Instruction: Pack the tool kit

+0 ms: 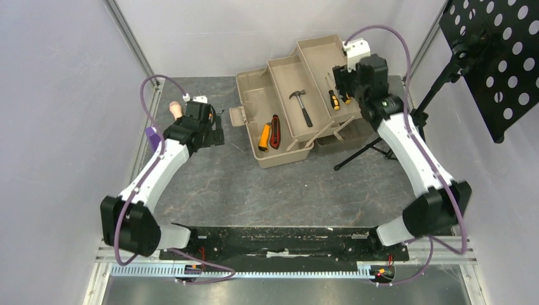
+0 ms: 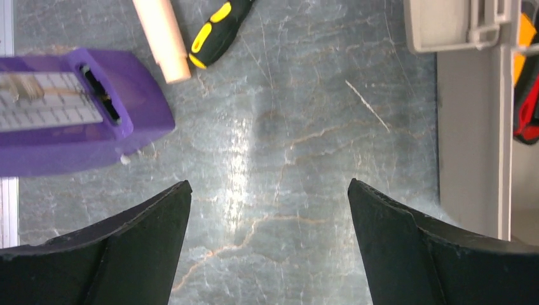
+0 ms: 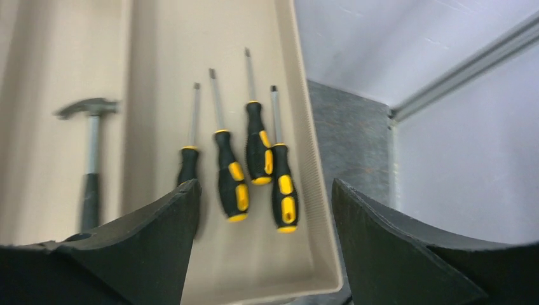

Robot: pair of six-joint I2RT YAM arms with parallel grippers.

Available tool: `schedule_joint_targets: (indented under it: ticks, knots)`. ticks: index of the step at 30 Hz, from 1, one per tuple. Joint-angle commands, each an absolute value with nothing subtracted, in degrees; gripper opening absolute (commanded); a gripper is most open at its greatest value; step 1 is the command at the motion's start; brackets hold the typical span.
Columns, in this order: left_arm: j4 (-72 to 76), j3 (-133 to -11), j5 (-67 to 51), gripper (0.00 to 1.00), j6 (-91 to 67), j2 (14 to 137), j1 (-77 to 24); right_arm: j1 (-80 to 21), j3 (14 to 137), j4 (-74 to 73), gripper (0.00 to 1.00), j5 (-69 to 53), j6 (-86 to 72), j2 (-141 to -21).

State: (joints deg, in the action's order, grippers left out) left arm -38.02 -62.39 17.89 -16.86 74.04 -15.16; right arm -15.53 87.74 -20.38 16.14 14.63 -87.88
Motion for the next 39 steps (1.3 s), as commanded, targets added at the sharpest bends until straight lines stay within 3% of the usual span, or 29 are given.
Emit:
schedule_joint_targets:
  ticks: [1,6,12,25,31,39]
  knots:
    - [-38.40,-69.02,16.77,0.98,-13.00,82.28,-13.03,-15.56,75.81,-8.10,0.78,2.68,7.76,-76.55]
    - [-38.41,-76.81,13.46,0.97,-10.80,94.42,-8.72,-15.55,59.15,8.30,0.80,-8.84,1.45,-65.25]
    - [-37.68,-84.87,8.80,0.96,-8.47,106.03,-4.83,-15.56,48.33,20.29,0.81,-17.24,-4.60,-58.86]
    - [-37.88,-93.26,2.97,0.94,-7.24,120.94,-0.24,-15.63,44.83,23.12,0.84,-18.38,-5.48,-56.17]
    - [-38.41,-92.91,0.26,0.84,-8.51,123.21,-0.09,-15.59,44.45,23.38,0.84,-18.27,-5.80,-56.03]
    - [-39.81,-89.93,-3.51,0.54,-11.08,120.27,-0.15,-15.63,43.86,23.56,0.85,-17.97,-6.25,-55.63]
